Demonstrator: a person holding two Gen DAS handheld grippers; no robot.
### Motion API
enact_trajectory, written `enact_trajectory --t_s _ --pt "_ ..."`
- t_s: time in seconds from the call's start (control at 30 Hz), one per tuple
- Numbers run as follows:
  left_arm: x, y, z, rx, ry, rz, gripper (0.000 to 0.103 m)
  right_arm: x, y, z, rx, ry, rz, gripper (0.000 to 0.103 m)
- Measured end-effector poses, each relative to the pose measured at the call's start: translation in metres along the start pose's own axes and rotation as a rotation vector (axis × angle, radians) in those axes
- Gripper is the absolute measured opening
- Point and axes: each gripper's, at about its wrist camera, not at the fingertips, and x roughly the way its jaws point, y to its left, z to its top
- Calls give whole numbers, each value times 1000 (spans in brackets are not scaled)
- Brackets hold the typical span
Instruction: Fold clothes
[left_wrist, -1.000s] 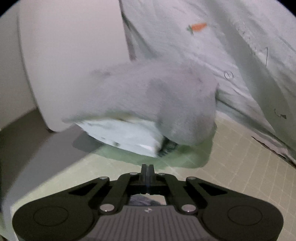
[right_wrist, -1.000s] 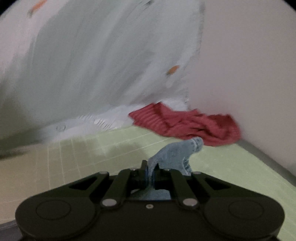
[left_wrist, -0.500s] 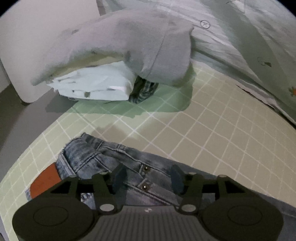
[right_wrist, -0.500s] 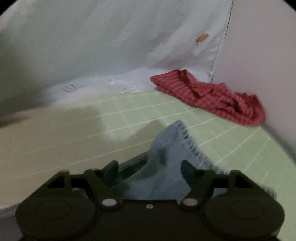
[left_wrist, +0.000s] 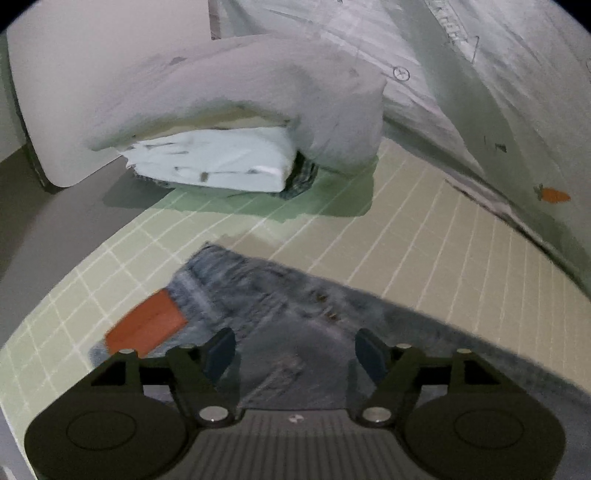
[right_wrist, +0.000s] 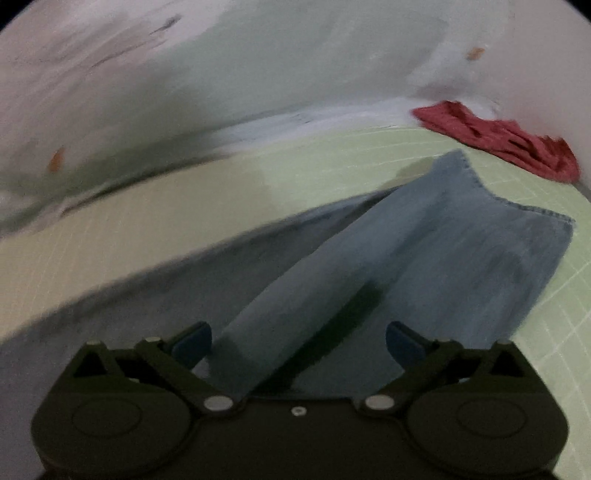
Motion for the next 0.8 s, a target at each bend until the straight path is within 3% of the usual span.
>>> enact_trajectory --t_s 0.1,0.27,0.47,0.5,0.53,0.6,0.63,0.8 --pt "6 21 -3 44 1 -15 75 -12 19 -20 -3 7 4 102" --pt "27 48 7 98 -6 -89 86 -23 39 -41 46 19 -32 102" --pt "65 61 28 76 44 -144 87 -28 65 -52 82 33 -76 103" --pt "67 62 29 71 50 -153 82 -29 68 -52 78 39 -81 103" --pt "69 63 30 66 55 -162 58 -30 72 -52 71 47 -85 103" --pt "67 65 30 80 50 -176 29 -33 79 -50 37 52 -93 103" --pt "64 67 30 82 41 -189 25 -34 82 -50 22 52 -97 103" --pt "38 79 43 -7 -41 -226 21 -33 93 -44 -13 53 -94 103"
